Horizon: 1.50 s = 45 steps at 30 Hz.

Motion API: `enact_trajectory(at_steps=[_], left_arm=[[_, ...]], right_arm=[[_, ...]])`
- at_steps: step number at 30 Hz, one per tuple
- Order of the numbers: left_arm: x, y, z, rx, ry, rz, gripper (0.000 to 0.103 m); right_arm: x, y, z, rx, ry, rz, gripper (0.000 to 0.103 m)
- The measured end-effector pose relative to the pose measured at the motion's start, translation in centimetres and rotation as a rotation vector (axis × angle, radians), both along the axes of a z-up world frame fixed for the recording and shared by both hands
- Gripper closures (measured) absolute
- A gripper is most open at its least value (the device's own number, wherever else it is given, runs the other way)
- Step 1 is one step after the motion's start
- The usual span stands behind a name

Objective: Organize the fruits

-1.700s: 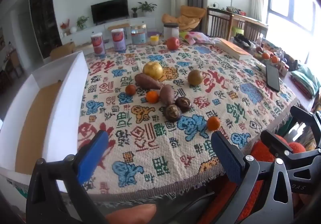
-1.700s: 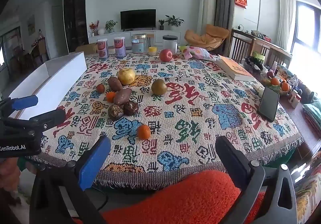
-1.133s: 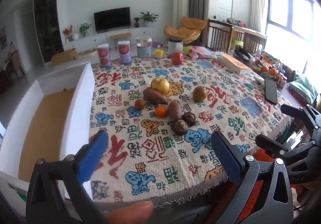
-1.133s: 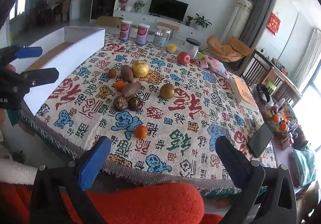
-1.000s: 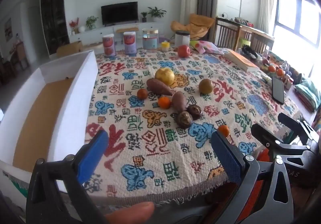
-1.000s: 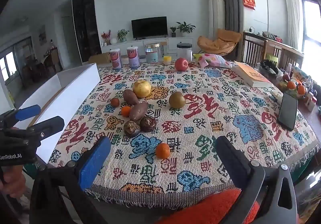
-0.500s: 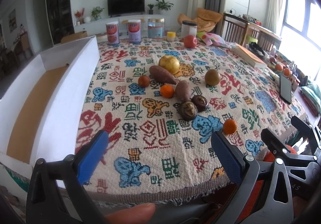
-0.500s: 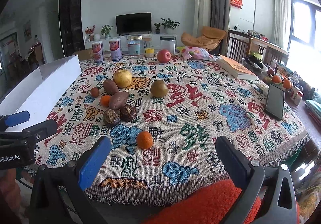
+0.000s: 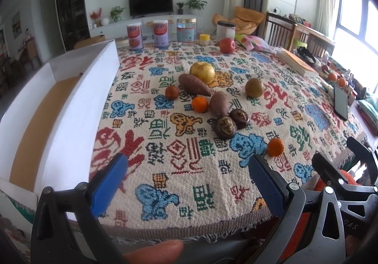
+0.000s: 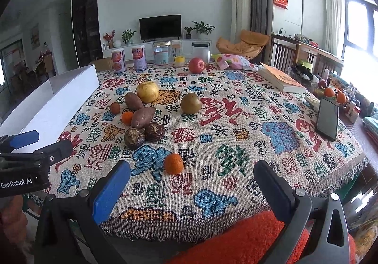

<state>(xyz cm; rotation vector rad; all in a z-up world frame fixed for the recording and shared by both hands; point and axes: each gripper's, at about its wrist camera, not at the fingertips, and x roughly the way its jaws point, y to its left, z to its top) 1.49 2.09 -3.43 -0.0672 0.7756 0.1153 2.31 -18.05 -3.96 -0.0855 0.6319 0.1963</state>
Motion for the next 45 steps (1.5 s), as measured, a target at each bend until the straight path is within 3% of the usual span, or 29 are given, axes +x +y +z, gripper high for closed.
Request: enact_trajectory(at_steps=[36, 45], left_arm=[[0.0, 0.0, -0.7, -0.008, 0.016, -0.003, 0.001], [-0.1, 0.2, -0.9, -0.027, 0.038, 0.003, 0.001]], right_arm=[[0.0, 0.2, -0.2, 0.001, 0.001, 0.003, 0.000], [-0.2, -1.9, 0.3, 0.096, -0.019, -0.044, 0.000]])
